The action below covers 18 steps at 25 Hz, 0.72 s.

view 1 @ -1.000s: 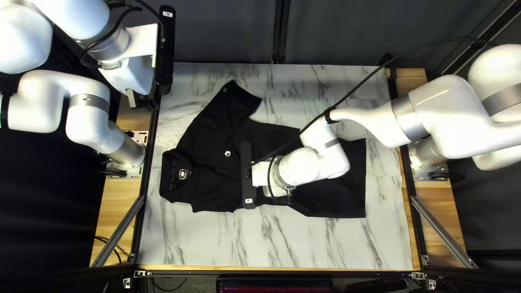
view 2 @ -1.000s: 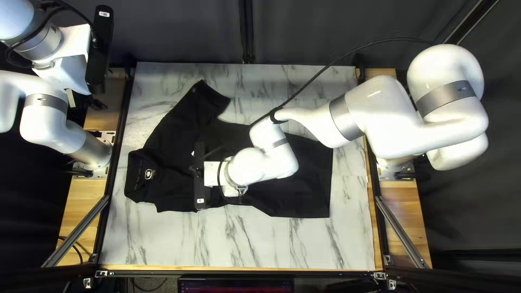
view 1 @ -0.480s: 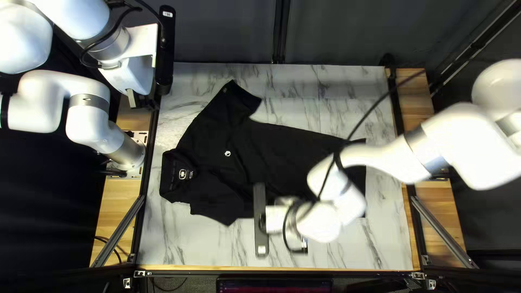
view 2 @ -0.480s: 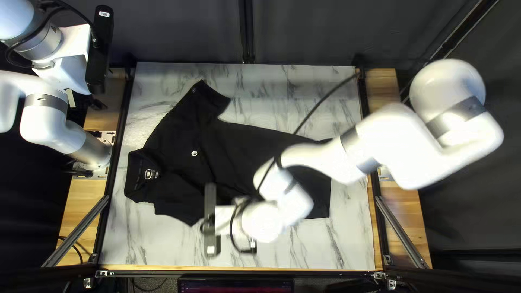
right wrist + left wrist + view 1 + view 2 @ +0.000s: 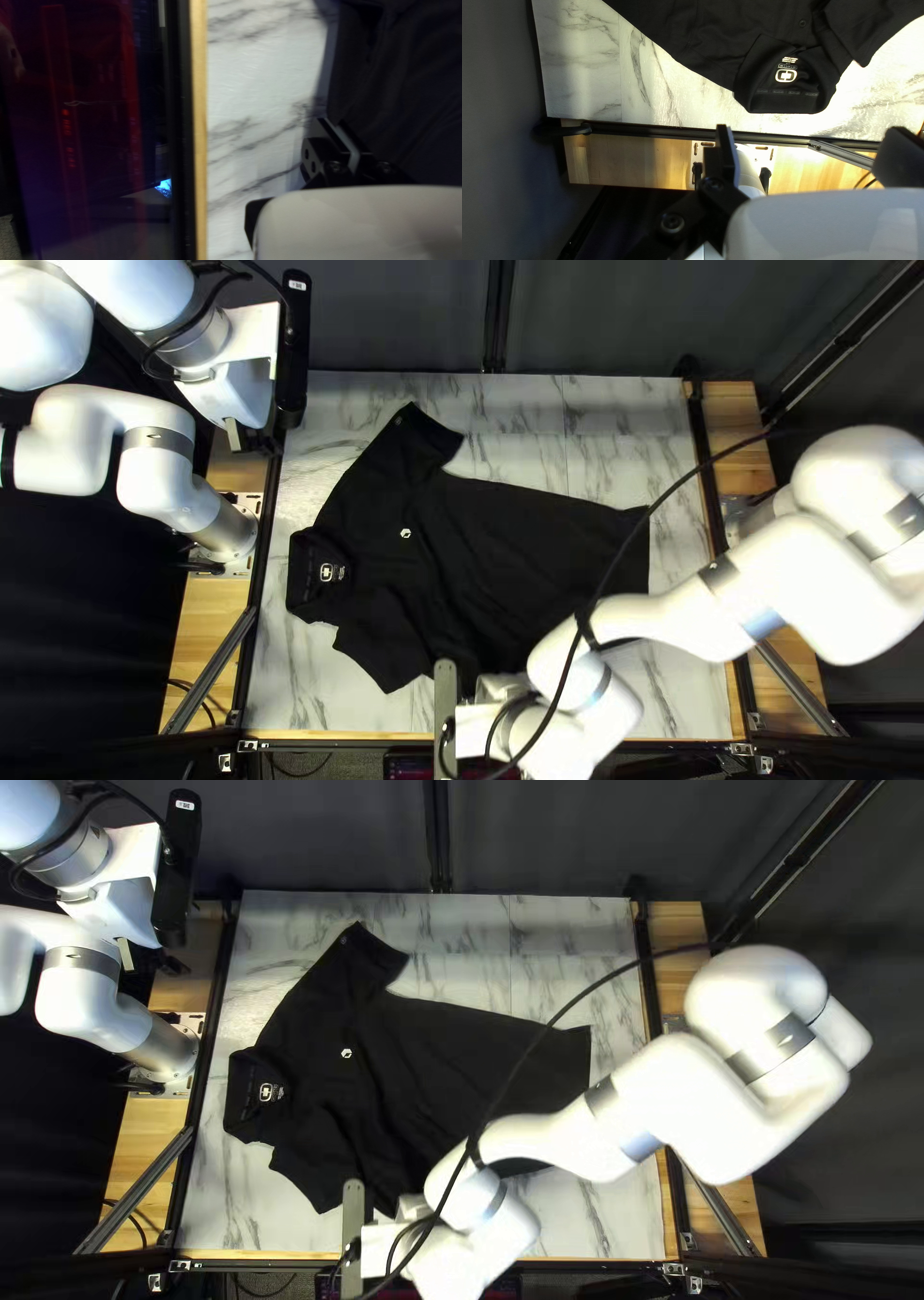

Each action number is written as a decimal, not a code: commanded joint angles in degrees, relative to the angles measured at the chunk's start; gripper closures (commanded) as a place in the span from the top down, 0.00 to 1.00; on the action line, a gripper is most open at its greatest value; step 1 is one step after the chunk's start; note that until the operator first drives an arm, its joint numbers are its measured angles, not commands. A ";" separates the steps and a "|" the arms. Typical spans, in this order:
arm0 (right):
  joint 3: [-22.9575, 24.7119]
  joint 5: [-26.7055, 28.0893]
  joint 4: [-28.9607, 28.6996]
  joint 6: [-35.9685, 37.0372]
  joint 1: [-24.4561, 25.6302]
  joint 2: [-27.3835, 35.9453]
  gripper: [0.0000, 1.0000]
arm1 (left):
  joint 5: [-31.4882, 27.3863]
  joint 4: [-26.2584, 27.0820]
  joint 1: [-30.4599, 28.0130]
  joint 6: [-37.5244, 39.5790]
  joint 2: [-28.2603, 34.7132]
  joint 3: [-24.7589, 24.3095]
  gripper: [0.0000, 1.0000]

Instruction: Fold t-shirt

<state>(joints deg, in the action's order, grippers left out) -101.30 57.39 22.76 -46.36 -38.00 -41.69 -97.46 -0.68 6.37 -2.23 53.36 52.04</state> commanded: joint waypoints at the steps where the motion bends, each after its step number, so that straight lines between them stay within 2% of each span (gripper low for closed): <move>1: 0.68 -1.04 -0.57 0.60 0.49 -0.08 0.00 | 0.00 0.00 0.00 0.00 0.00 0.00 1.00; 3: 2.16 -2.04 -0.65 1.18 0.94 0.99 0.92 | 0.00 0.00 0.00 0.00 0.00 0.00 1.00; 4: 3.47 -2.57 -0.73 1.50 1.16 2.01 1.00 | 0.00 0.00 0.00 0.00 0.00 0.00 1.00; 7: 10.61 -4.78 -1.25 2.88 2.04 7.54 1.00 | 0.00 0.00 0.00 0.00 0.00 0.00 1.00; 9: 19.19 -7.74 -2.07 5.08 3.18 13.97 1.00 | 0.00 0.00 0.00 0.00 0.00 0.00 1.00; 10: 21.76 -8.71 -2.35 5.93 3.58 15.87 1.00 | 0.00 0.00 0.00 0.00 0.00 0.00 1.00; 11: 28.02 -11.58 -2.75 8.27 4.54 20.34 1.00 | 0.00 0.00 0.00 0.00 0.00 0.00 1.00; 12: 31.06 -13.02 -2.95 9.60 5.03 22.50 1.00 | 0.00 0.00 0.00 0.00 0.00 0.00 1.00; 14: 41.69 -17.65 -4.28 15.02 6.74 30.26 1.00 | 0.00 0.00 0.00 0.00 0.00 0.00 1.00; 15: 44.87 -18.80 -4.65 16.89 7.26 32.65 1.00 | 0.00 0.00 0.00 0.00 0.00 0.00 1.00; 16: 50.01 -20.52 -5.98 20.94 8.35 36.52 1.00 | 0.00 0.00 0.00 0.00 0.00 0.00 1.00; 18: 56.06 -22.06 -8.38 27.37 9.95 40.93 1.00 | 0.00 0.00 0.00 0.00 0.00 0.00 1.00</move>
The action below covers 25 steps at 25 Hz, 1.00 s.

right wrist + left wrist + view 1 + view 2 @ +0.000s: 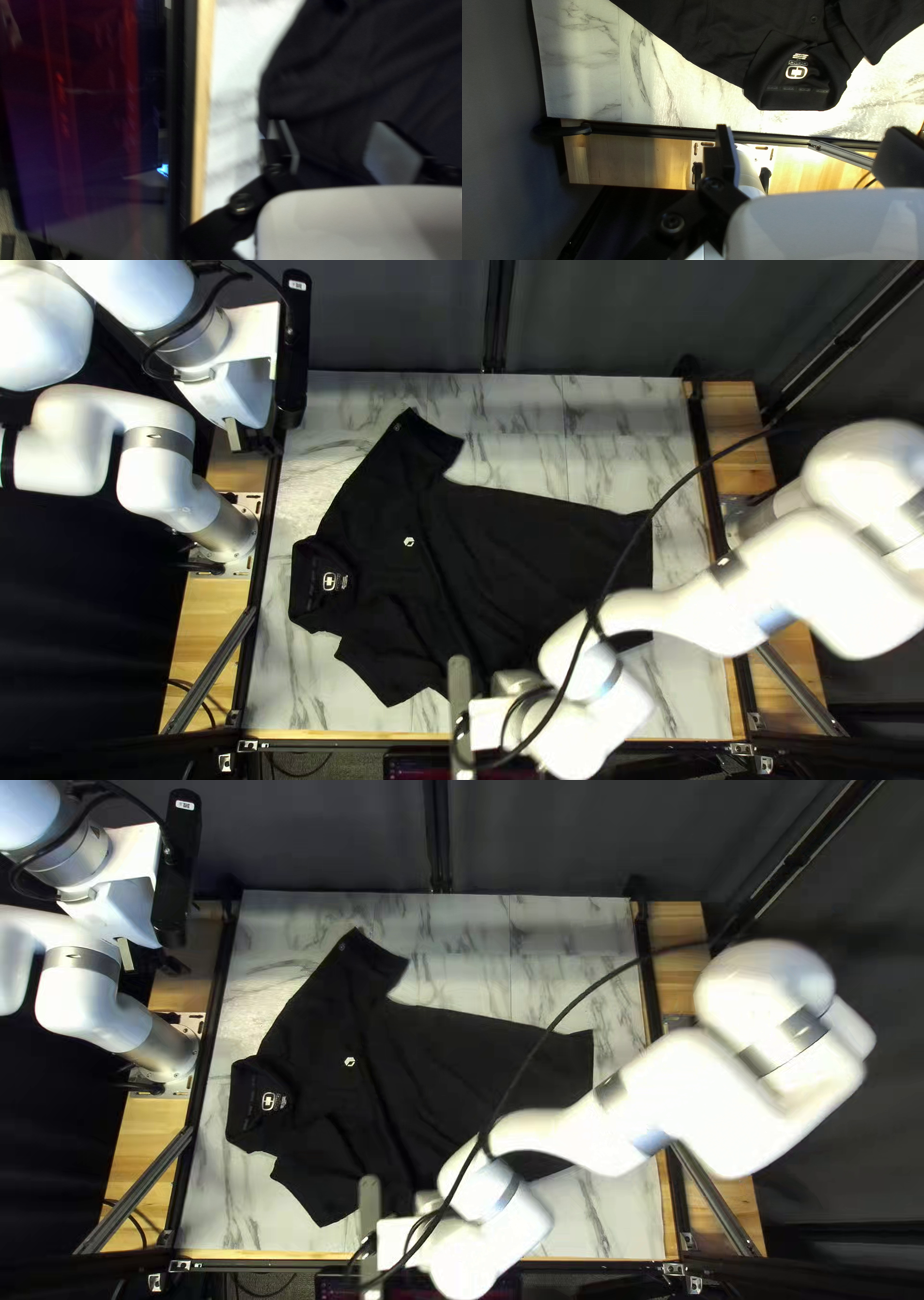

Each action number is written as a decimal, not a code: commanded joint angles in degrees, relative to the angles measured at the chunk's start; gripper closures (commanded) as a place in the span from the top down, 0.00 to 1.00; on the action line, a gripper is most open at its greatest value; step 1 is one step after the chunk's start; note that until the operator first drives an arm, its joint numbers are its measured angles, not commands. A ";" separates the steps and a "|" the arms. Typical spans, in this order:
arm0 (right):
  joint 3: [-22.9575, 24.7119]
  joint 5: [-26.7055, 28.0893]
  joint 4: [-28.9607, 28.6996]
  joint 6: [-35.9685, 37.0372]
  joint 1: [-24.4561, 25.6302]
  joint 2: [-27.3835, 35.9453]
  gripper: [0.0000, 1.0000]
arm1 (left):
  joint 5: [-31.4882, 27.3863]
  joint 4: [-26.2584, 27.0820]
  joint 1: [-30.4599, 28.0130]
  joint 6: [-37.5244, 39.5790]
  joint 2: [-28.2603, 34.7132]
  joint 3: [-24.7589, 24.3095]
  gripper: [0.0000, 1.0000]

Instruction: Fold t-shirt

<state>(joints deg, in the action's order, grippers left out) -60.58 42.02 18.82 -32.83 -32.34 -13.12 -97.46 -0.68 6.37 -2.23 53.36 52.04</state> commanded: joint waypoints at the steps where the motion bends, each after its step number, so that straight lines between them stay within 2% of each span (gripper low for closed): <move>1: 17.98 -7.45 -5.80 17.26 5.20 14.17 1.00 | 0.00 0.00 0.00 0.00 0.00 0.00 1.00; 3: 22.76 -8.98 -8.75 24.21 7.44 17.25 1.00 | 0.00 0.00 0.00 0.00 0.00 0.00 1.00; 5: 25.20 -10.72 -11.69 30.53 9.25 17.93 1.00 | 0.00 0.00 0.00 0.00 0.00 0.00 1.00; 7: 25.53 -11.90 -14.02 35.19 10.26 17.04 1.00 | 0.00 0.00 0.00 0.00 0.00 0.00 1.00; 10: 23.01 -13.56 -19.17 44.30 12.15 11.35 1.00 | 0.00 0.00 0.00 0.00 0.00 0.00 1.00; 13: 19.70 -12.29 -23.10 49.82 12.83 6.65 1.00 | 0.00 0.00 0.00 0.00 0.00 0.00 1.00; 17: 15.85 -9.27 -24.89 51.40 12.07 3.16 0.98 | 0.00 0.00 0.00 0.00 0.00 0.00 1.00; 19: 13.85 -7.35 -25.03 51.13 11.51 1.72 0.90 | 0.00 0.00 0.00 0.00 0.00 0.00 1.00; 21: 13.06 -6.21 -25.10 50.70 11.01 1.34 0.76 | 0.00 0.00 0.00 0.00 0.00 0.00 1.00; 22: 12.87 -5.92 -25.10 50.50 10.84 1.26 0.74 | 0.00 0.00 0.00 0.00 0.00 0.00 1.00; 23: 12.50 -5.48 -25.13 50.17 10.54 1.05 0.63 | 0.00 0.00 0.00 0.00 0.00 0.00 1.00; 25: 11.68 -5.08 -25.30 49.94 10.13 0.12 0.54 | 0.00 0.00 0.00 0.00 0.00 0.00 1.00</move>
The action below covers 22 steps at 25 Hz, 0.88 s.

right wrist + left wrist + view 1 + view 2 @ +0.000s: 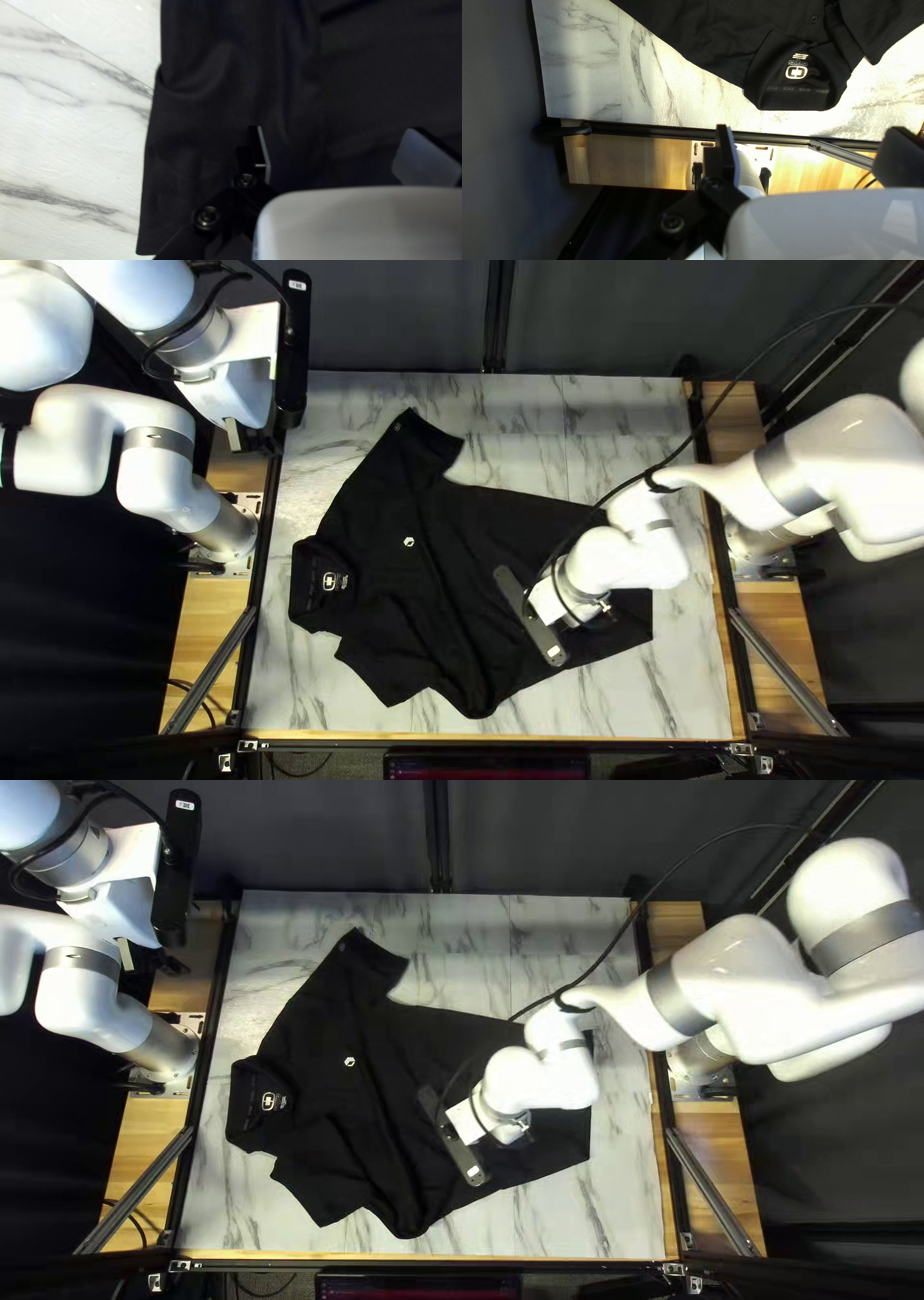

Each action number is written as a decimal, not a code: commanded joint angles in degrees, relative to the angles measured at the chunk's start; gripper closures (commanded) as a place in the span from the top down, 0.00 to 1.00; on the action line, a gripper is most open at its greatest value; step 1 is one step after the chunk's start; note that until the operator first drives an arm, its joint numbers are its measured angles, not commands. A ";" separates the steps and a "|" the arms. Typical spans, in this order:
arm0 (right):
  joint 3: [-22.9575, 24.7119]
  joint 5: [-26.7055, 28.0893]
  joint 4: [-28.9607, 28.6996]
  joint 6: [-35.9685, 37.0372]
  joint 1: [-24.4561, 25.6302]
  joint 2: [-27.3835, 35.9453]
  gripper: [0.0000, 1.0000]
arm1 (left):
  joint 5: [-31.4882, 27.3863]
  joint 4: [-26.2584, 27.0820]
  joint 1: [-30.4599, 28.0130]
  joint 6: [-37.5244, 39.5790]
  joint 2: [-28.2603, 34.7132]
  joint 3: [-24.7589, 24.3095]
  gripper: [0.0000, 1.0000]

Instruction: Fold t-shirt

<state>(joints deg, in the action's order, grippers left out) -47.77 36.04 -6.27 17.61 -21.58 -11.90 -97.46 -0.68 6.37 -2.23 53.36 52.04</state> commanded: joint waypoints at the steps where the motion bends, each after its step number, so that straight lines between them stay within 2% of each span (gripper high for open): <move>1: -1.55 1.18 -0.22 -0.61 -0.73 -1.55 0.54 | 0.00 0.00 0.00 0.00 0.00 0.00 1.00; 2: -1.74 1.34 -0.22 -0.62 -0.75 -1.71 0.45 | 0.00 0.00 0.00 0.00 0.00 0.00 1.00; 3: -2.02 1.54 -0.22 -0.71 -0.85 -1.96 0.43 | 0.00 0.00 0.00 0.00 0.00 0.00 1.00; 4: -2.20 1.71 -0.19 -0.80 -0.87 -2.04 0.25 | 0.00 0.00 0.00 0.00 0.00 0.00 1.00; 5: -2.29 1.82 -0.17 -0.87 -0.87 -2.09 0.12 | 0.00 0.00 0.00 0.00 0.00 0.00 1.00; 6: -2.30 1.84 -0.16 -0.86 -0.84 -2.15 0.04 | 0.00 0.00 0.00 0.00 0.00 0.00 1.00; 10: -2.89 2.58 0.31 -1.57 -0.95 -2.34 0.00 | 0.00 0.00 0.00 0.00 0.00 0.00 1.00; 14: -4.06 5.78 2.41 -7.08 -3.54 -0.74 0.00 | 0.00 0.00 0.00 0.00 0.00 0.00 1.00; 17: -7.74 9.95 4.47 -14.22 -7.88 -1.54 0.00 | 0.00 0.00 0.00 0.00 0.00 0.00 1.00; 22: -17.18 17.98 5.45 -26.18 -16.51 -5.73 0.00 | 0.00 0.00 0.00 0.00 0.00 0.00 1.00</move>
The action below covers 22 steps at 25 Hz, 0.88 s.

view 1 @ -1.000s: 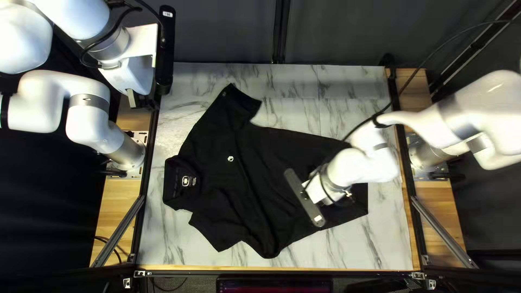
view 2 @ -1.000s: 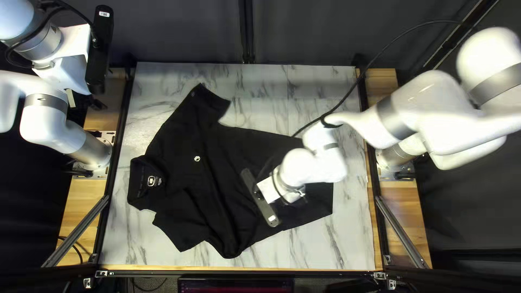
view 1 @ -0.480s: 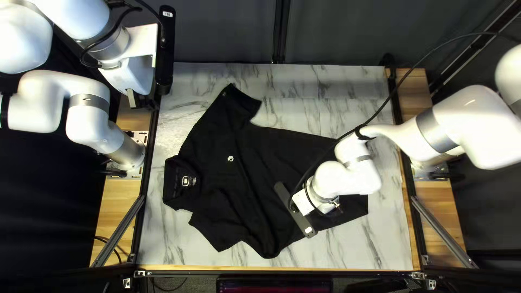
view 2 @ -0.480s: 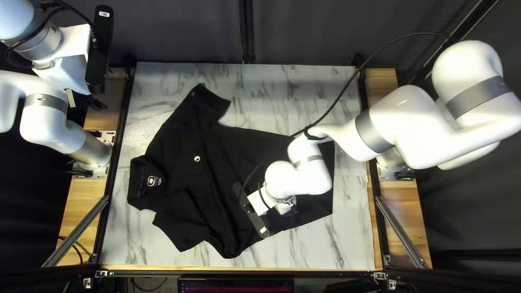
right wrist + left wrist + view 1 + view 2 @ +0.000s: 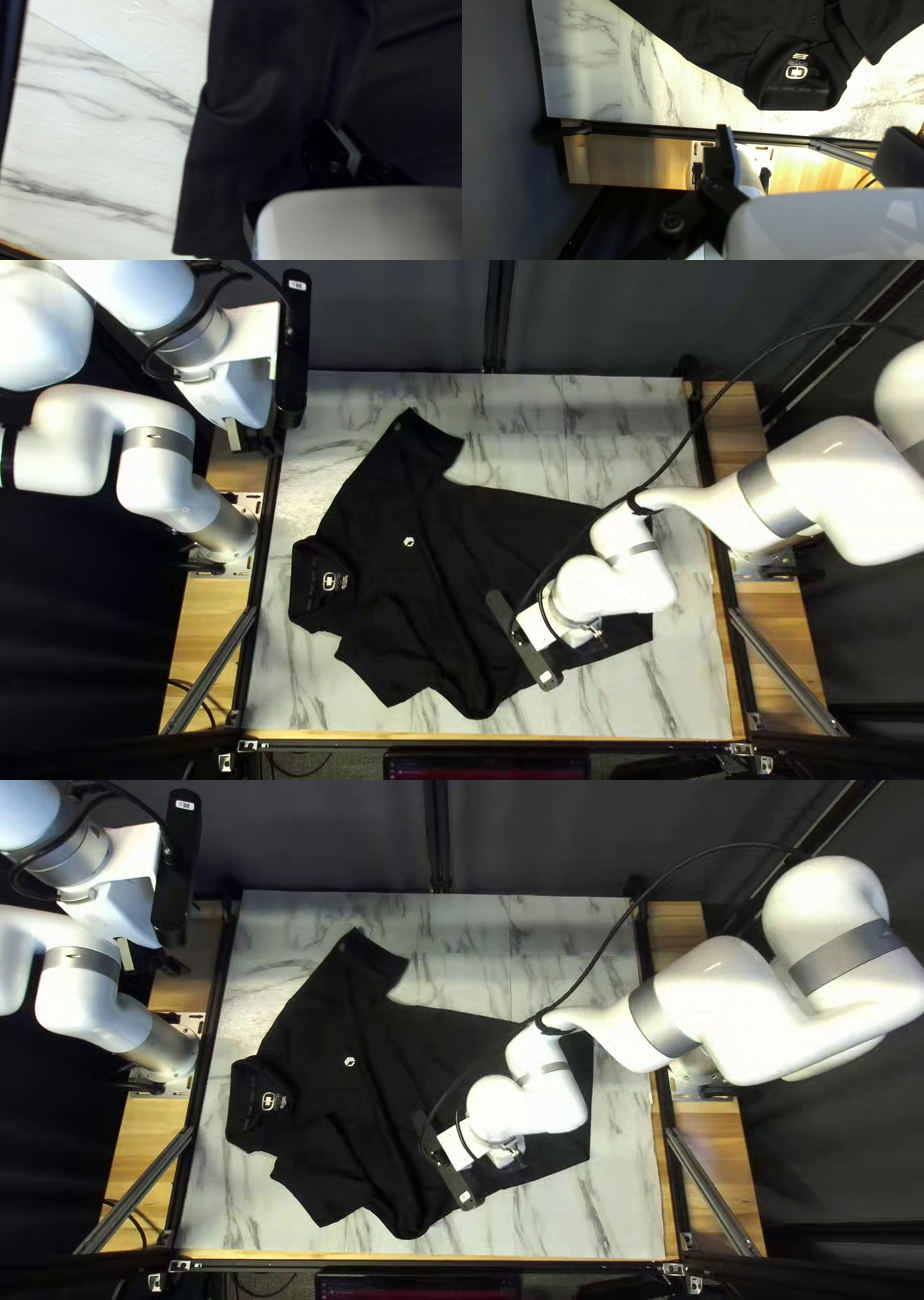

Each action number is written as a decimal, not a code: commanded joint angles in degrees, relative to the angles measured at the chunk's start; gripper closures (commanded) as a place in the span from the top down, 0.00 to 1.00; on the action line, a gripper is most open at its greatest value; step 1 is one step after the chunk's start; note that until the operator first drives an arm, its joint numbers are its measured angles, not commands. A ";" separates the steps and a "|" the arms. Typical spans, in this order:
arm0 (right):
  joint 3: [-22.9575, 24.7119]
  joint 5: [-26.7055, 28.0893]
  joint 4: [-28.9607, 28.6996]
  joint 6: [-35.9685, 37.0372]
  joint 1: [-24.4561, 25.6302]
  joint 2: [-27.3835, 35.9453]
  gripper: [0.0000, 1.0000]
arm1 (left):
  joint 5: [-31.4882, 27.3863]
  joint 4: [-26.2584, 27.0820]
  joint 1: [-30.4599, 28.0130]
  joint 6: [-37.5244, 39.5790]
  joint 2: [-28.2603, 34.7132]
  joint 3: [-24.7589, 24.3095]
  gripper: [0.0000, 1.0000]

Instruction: Fold t-shirt

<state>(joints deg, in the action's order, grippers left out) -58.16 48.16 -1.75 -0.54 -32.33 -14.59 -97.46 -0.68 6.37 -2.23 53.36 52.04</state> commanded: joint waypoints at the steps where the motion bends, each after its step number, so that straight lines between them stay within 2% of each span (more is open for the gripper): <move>1: -9.75 7.91 0.85 -10.22 -7.33 -4.45 0.00 | 0.00 0.00 0.00 0.00 0.00 0.00 1.00; 6: -20.96 14.27 -0.38 -15.72 -11.36 -10.97 0.00 | 0.00 0.00 0.00 0.00 0.00 0.00 1.00; 8: -23.11 15.29 -1.36 -16.49 -12.01 -12.73 0.00 | 0.00 0.00 0.00 0.00 0.00 0.00 1.00; 12: -24.19 16.16 -3.20 -18.55 -13.22 -13.52 0.00 | 0.00 0.00 0.00 0.00 0.00 0.00 1.00; 14: -22.46 15.42 -4.23 -18.91 -13.50 -12.71 0.00 | 0.00 0.00 0.00 0.00 0.00 0.00 1.00; 20: -23.26 15.14 -6.94 -18.51 -12.38 -13.36 0.00 | 0.00 0.00 0.00 0.00 0.00 0.00 1.00; 21: -22.78 14.43 -7.27 -18.33 -12.20 -13.15 0.18 | 0.00 0.00 0.00 0.00 0.00 0.00 1.00; 22: -22.48 13.98 -7.38 -18.29 -12.13 -13.02 0.93 | 0.00 0.00 0.00 0.00 0.00 0.00 1.00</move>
<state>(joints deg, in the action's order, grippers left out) -81.20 63.07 -8.60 -19.06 -44.73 -27.87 -97.46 -0.68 6.37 -2.23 53.36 52.04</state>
